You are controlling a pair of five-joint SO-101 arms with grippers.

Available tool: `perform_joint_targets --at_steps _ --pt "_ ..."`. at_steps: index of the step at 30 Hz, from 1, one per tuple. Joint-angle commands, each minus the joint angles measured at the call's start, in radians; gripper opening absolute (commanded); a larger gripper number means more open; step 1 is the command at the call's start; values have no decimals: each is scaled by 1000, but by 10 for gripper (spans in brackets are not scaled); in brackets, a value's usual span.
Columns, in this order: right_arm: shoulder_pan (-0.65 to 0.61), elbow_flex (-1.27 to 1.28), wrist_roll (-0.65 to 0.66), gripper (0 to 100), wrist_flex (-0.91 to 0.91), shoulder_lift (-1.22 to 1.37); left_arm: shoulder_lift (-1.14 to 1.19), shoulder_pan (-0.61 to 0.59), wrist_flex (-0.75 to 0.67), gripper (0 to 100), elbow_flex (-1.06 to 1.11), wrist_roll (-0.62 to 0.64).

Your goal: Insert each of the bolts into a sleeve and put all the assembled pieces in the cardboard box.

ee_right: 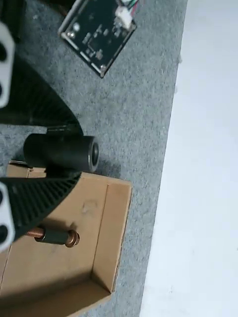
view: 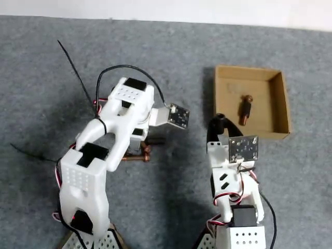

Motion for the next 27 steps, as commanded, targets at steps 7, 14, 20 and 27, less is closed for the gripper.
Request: perform_joint_targets --at_steps 7,14,20,27 --pt "10 145 8 4 -31 -24 4 10 8 22 -39 -60" --pt "10 145 8 4 -30 -24 -5 10 23 7 -45 -57" --pt "10 145 8 4 -30 -24 -7 10 224 7 -206 -35" --pt "10 145 8 4 -30 -22 -41 12 338 6 -421 129"
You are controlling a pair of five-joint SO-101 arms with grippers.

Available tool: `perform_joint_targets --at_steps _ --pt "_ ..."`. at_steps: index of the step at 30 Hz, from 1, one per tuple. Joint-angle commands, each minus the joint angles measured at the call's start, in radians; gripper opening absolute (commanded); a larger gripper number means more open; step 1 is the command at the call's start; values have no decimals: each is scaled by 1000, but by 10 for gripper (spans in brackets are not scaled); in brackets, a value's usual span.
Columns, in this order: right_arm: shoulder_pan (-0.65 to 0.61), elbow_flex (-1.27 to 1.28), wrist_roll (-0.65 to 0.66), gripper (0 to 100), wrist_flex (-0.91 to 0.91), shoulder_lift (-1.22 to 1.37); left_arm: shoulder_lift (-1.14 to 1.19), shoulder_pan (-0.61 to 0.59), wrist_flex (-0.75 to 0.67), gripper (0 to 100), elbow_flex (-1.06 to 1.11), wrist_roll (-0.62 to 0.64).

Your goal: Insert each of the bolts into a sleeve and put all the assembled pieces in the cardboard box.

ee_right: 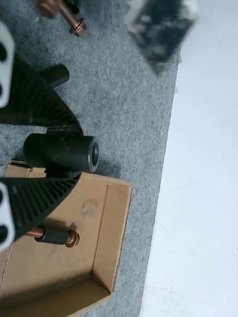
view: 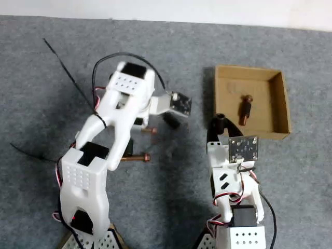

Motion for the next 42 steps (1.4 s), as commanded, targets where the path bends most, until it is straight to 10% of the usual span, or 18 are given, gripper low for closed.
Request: perform_joint_targets --at_steps 1,20,35,42 --pt "10 145 8 4 -30 -22 -79 15 37 6 -117 112" --pt "8 145 8 4 -28 -19 -1009 226 -163 6 415 767" --pt "-159 145 6 4 -24 -16 -2003 35 -1010 11 1451 954" --pt "-222 145 6 4 -24 -15 -2270 12 -1076 11 1685 1017"
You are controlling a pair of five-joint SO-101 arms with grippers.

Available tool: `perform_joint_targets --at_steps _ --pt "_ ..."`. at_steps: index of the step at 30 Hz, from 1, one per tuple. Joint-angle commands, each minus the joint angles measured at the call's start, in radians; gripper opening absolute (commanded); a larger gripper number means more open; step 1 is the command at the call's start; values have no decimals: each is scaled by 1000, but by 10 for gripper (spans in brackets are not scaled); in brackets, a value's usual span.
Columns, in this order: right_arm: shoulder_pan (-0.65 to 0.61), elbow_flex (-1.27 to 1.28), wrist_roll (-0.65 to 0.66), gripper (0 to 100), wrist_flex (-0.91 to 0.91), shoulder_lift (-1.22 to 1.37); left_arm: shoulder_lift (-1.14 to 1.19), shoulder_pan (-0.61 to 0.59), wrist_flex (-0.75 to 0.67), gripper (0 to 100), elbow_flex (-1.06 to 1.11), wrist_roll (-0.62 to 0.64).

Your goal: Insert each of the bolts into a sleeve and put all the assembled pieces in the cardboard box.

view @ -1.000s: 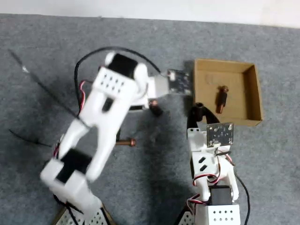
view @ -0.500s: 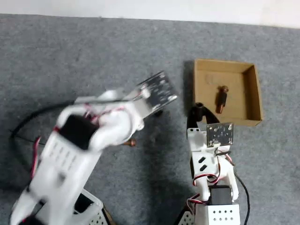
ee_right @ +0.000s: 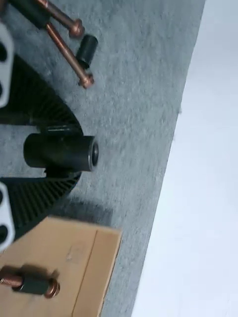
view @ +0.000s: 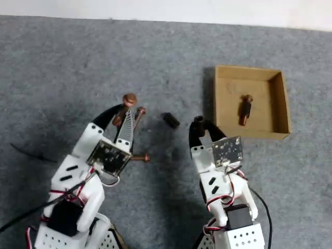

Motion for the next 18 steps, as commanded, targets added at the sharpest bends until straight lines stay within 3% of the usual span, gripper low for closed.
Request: perform_joint_targets --at_steps 1,7,15,18 --pt "-51 145 6 4 -24 -15 -153 -12 -44 11 76 71" --pt "-70 145 6 4 -24 -15 -173 -12 -112 11 105 253" --pt "-70 145 6 4 -24 -15 -176 -15 -235 11 263 256" --pt "-70 145 6 4 -24 -15 -176 -18 -347 11 320 259"
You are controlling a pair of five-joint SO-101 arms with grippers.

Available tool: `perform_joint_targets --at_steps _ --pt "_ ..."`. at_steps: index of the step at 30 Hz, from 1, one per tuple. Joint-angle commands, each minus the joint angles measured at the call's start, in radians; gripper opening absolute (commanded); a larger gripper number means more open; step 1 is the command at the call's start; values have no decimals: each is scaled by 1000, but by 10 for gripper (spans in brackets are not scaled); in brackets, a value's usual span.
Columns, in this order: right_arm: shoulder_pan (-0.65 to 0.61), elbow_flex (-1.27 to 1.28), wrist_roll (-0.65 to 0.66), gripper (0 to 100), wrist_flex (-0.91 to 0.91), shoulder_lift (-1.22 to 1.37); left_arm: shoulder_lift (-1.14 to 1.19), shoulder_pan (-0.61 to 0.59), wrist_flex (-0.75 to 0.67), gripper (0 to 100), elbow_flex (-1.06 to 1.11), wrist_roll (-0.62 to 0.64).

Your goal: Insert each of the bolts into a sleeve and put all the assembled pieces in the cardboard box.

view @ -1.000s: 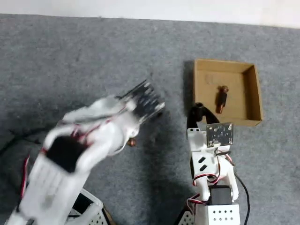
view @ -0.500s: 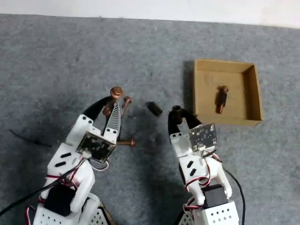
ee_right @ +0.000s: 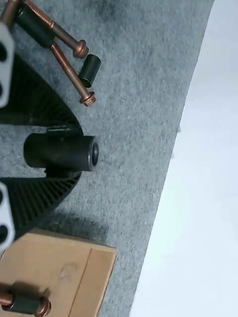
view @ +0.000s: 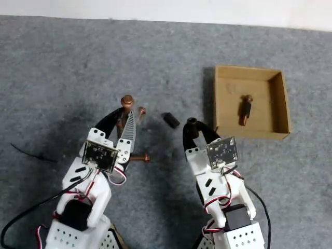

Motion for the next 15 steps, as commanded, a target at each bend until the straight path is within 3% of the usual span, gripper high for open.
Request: perform_joint_targets --at_steps 1,6,10,15 --pt "-8 145 6 4 -24 -15 -18 -13 -169 11 56 12" --pt "-27 145 6 4 -28 -24 -15 -7 -341 11 150 14" --pt "-142 145 17 4 -27 -19 -16 -7 -358 11 150 14" --pt "-245 145 219 4 -51 -22 -16 2 -359 11 147 14"
